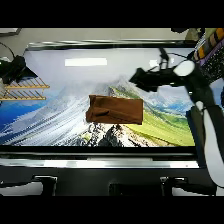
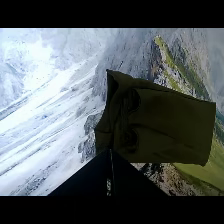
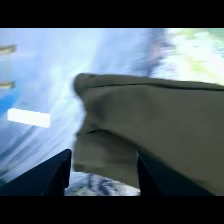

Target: Fold the clothes and pants, and hang the long-sleeved shirts on hangers.

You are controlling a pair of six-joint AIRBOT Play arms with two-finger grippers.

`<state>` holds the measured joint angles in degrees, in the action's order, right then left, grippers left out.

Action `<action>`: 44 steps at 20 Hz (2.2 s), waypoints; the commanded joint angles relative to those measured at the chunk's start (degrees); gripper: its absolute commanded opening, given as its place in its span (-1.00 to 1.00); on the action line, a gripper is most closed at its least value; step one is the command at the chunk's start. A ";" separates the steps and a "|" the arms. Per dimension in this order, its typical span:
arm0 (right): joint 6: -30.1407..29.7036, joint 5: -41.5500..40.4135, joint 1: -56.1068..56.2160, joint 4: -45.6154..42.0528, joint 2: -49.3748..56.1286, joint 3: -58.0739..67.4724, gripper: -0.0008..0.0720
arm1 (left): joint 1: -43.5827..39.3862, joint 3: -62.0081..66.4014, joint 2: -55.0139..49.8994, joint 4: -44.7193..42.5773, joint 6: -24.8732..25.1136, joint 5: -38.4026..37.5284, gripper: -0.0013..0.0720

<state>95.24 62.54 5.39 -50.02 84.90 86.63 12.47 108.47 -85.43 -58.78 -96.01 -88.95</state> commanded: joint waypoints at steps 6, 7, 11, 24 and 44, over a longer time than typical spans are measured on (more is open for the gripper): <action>-15.58 8.13 -17.75 5.03 5.99 -15.50 0.35 | 0.07 -0.02 0.04 -1.49 0.61 -0.02 -0.93; -16.79 7.23 -17.27 5.64 7.17 -17.18 0.34 | 0.07 -0.02 0.04 -1.49 0.68 -0.02 -0.93; -20.63 3.50 -15.04 11.56 11.54 -20.55 0.33 | 0.07 -0.02 -0.33 -1.49 0.66 0.00 -0.93; -21.62 -3.08 -7.32 15.06 12.31 -19.71 -0.90 | -0.04 -0.02 -1.86 -1.46 1.55 -0.04 -0.93; 0.72 -0.59 -31.71 3.23 1.27 6.56 -0.91 | -0.04 -0.02 -1.86 -1.44 1.51 -0.22 -0.93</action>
<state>93.12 61.73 -22.35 -44.84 86.39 90.87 12.45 108.47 -87.26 -60.20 -94.48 -89.19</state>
